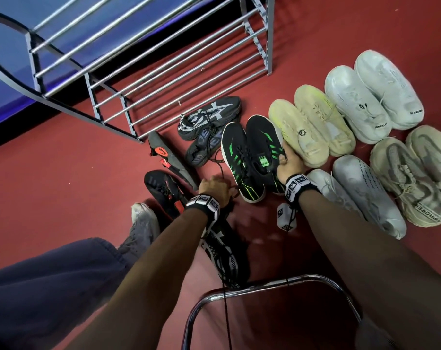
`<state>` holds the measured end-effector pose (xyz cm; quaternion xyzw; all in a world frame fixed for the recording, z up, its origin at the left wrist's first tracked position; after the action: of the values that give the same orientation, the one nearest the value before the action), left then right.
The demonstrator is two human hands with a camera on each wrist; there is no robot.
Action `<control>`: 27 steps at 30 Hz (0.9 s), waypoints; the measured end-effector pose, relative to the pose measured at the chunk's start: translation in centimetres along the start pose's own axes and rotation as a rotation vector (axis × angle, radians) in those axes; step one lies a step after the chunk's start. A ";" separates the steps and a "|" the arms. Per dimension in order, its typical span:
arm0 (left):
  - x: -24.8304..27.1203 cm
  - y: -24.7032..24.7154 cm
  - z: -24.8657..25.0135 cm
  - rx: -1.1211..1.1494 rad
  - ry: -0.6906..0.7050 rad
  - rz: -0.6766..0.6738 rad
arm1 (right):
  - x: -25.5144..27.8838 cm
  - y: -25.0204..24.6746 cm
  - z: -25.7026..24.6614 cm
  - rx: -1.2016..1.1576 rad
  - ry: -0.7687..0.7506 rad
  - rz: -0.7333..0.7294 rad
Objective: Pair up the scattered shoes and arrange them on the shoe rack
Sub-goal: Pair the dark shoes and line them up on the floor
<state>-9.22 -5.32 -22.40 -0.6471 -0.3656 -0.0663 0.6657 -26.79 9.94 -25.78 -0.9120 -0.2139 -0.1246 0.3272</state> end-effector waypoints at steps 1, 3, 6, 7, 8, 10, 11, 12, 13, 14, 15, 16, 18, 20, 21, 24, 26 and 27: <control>-0.4 -0.3 0.6 -0.031 -0.014 -0.013 | -0.2 0.2 -0.2 -0.008 -0.004 -0.025; -1.0 -0.1 1.1 0.000 -0.048 -0.041 | -0.6 0.8 -0.7 -0.002 0.014 -0.082; -2.0 0.3 0.3 0.295 -0.079 -0.143 | -0.9 1.6 -1.2 0.053 0.082 -0.152; -2.7 0.4 0.1 0.449 -0.140 -0.140 | -0.9 1.8 -1.2 0.075 0.099 -0.169; -3.1 0.2 0.2 0.599 -0.245 -0.113 | -0.9 1.9 -1.2 0.094 0.113 -0.186; -4.0 0.0 0.6 0.911 -0.460 -0.064 | -1.0 1.9 -1.1 0.103 0.137 -0.217; -4.5 0.2 0.9 1.066 -0.524 -0.034 | -1.0 1.7 -1.0 0.090 0.145 -0.231; -4.7 0.3 1.3 1.145 -0.556 -0.010 | -1.1 1.5 -1.1 0.067 0.146 -0.242; -5.6 1.1 1.5 1.157 -0.566 0.020 | -1.3 1.3 -0.9 0.048 0.143 -0.247; -6.1 1.7 1.7 1.146 -0.575 0.036 | -1.4 1.1 -0.8 0.030 0.142 -0.248; -6.2 2.1 1.8 1.129 -0.571 0.072 | -1.6 0.9 -0.6 0.006 0.155 -0.238; -5.8 2.0 2.2 1.157 -0.566 0.086 | -1.6 0.5 -0.6 -0.027 0.171 -0.216; -5.1 3.0 2.9 1.181 -0.535 0.015 | -1.2 -0.3 -0.1 -0.060 0.183 -0.141; -3.6 3.7 3.4 1.149 -0.486 -0.124 | -0.5 -1.0 0.4 -0.064 0.182 -0.108; -3.2 4.2 3.4 1.117 -0.469 -0.159 | 0.1 -1.2 0.7 -0.060 0.181 -0.107; -2.3 3.2 3.7 1.020 -0.445 -0.085 | 2.0 -1.1 1.6 -0.100 0.187 -0.073; -2.7 2.4 3.3 0.944 -0.480 -0.043 | 2.6 -0.4 2.0 -0.122 0.212 -0.040; -3.0 2.1 3.0 0.913 -0.505 -0.027 | 2.5 0.0 2.2 -0.116 0.225 -0.029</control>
<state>-11.45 -3.44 -26.14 -0.2820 -0.5150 0.2493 0.7701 -24.41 12.13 -26.57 -0.9064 -0.1816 -0.2430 0.2939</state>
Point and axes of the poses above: each hand's wrist, its own x-axis away from the middle knuckle, its own y-axis out of the palm, z = x × y, the point moved 1 cm from there along -x, towards the middle knuckle, and after that the axes turned 4 degrees about z, right-handed, at the moved point
